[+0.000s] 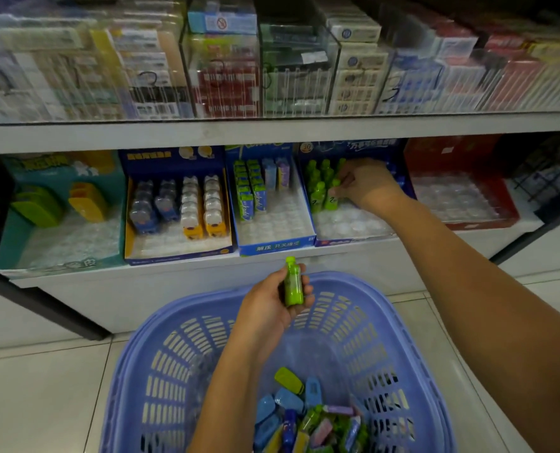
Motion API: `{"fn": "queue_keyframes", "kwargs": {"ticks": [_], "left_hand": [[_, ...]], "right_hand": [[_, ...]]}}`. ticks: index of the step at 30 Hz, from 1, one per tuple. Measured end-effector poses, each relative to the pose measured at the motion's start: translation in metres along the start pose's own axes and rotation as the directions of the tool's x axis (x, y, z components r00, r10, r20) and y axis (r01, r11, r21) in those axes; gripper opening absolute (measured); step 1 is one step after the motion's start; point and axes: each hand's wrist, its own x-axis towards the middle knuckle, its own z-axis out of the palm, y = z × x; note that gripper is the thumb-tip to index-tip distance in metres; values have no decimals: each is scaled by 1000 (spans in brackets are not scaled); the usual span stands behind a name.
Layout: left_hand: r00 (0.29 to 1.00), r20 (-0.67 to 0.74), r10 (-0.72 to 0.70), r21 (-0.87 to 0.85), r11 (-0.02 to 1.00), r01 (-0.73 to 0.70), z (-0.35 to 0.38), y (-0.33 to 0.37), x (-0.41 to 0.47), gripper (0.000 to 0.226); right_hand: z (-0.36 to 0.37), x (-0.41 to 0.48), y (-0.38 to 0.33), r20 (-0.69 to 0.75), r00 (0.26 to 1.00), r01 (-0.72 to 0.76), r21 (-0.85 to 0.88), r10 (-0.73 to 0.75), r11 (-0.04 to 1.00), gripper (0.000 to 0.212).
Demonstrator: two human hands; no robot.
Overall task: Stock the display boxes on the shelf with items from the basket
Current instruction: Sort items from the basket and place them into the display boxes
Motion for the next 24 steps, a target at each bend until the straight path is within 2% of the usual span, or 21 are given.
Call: {"fn": "queue_keyframes", "kwargs": {"ticks": [7, 11, 13, 14, 16, 19, 22, 24], "left_hand": [[986, 163, 46, -117, 993, -27, -8, -3, -8, 27], [977, 187, 101, -95, 992, -84, -9, 0, -17, 29], [973, 189, 132, -75, 990, -120, -10, 1, -20, 35], [972, 178, 155, -59, 987, -147, -10, 1, -20, 35], [968, 128, 218, -19, 976, -217, -10, 2, -18, 24], [943, 101, 317, 110, 939, -327, -7, 1, -19, 19], [874, 93, 476, 334, 812, -478, -3, -1, -24, 24], [839, 85, 537, 402, 752, -523, -1, -2, -27, 29]], "right_hand": [[2, -3, 0, -4, 999, -53, 57, 54, 997, 39], [1, -16, -5, 39, 998, -56, 11, 55, 998, 26], [1, -33, -6, -38, 999, -35, 79, 38, 996, 32], [2, -45, -8, -76, 996, -25, 170, 39, 985, 30], [2, -78, -19, 9, 1000, -18, 419, 15, 908, 16], [-2, -120, -39, 235, 958, -32, 660, -166, 750, 13], [-6, -135, -53, 221, 959, -16, 662, -175, 749, 21], [-6, -140, -54, 198, 970, -21, 644, -140, 764, 19]]}}
